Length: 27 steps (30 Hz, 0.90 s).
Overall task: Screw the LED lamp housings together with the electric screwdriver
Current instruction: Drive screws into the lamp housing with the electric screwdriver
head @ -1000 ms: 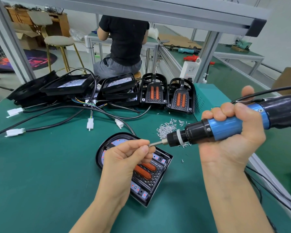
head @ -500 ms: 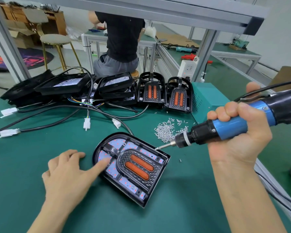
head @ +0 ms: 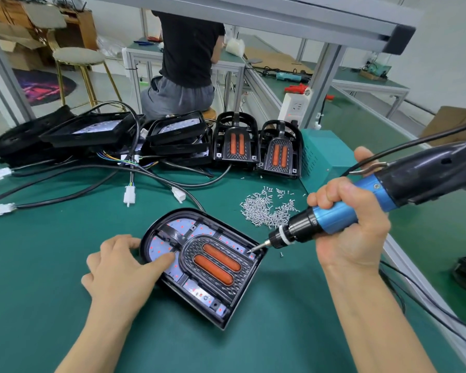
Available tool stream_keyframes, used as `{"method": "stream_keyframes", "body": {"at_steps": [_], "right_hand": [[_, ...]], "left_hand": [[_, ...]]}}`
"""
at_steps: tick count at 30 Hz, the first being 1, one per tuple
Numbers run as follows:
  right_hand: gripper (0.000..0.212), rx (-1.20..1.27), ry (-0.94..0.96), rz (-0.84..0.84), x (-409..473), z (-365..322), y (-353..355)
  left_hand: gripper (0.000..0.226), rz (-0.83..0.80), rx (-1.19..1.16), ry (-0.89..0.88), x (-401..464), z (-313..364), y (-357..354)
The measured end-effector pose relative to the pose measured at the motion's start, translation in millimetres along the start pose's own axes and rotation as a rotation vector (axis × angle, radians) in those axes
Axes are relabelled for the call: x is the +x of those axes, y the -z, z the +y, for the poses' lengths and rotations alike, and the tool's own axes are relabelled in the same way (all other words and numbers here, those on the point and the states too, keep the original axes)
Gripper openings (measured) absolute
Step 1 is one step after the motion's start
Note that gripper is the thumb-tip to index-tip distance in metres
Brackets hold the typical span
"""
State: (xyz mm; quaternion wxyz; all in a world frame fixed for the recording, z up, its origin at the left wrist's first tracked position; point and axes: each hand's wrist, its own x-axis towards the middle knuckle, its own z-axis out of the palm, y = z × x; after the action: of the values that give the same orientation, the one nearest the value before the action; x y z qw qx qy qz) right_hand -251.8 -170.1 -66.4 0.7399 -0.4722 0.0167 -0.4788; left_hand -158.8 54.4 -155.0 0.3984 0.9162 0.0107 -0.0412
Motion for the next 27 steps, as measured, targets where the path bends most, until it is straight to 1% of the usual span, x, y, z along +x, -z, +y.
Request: {"method": "stream_keyframes", "body": {"at_steps": [3, 5, 7, 8, 11, 12, 14, 16, 18, 20, 24, 27], "right_hand": [[0.043, -0.011, 0.003, -0.025, 1, 2, 0], [0.044, -0.014, 0.003, -0.050, 1, 3, -1], [0.045, -0.014, -0.001, -0.081, 1, 4, -3], [0.045, -0.015, -0.004, -0.095, 1, 5, -4], [0.044, -0.021, 0.003, -0.134, -1, 7, -6], [0.043, -0.026, 0.010, -0.152, -2, 7, -6], [0.041, -0.028, 0.017, -0.207, -3, 7, -5], [0.040, -0.020, 0.017, -0.252, -3, 7, -6], [0.039, -0.024, 0.023, -0.244, -2, 9, -7], [0.039, -0.031, 0.031, -0.199, -2, 10, -7], [0.041, -0.011, 0.009, -0.149, -1, 10, -3], [0.038, -0.015, 0.000, -0.139, 1, 11, -3]], "left_hand": [[0.053, 0.014, -0.019, -0.003, -1, 2, 0], [0.046, 0.030, -0.027, -0.007, -1, 2, -2], [0.048, 0.006, -0.090, 0.023, 0, 2, -5], [0.048, -0.005, -0.163, 0.034, -2, 4, -5], [0.032, -0.009, -0.404, 0.043, -4, 9, -8], [0.030, -0.028, -0.471, 0.058, -4, 11, -9], [0.029, -0.075, -0.618, 0.110, -2, 16, -14], [0.030, -0.084, -0.737, 0.165, -1, 21, -18], [0.031, -0.082, -0.851, 0.207, -1, 24, -20], [0.033, -0.091, -0.919, 0.220, -1, 24, -21], [0.035, -0.089, -0.952, 0.220, -1, 26, -20], [0.035, -0.093, -0.959, 0.222, 0, 27, -21]]}}
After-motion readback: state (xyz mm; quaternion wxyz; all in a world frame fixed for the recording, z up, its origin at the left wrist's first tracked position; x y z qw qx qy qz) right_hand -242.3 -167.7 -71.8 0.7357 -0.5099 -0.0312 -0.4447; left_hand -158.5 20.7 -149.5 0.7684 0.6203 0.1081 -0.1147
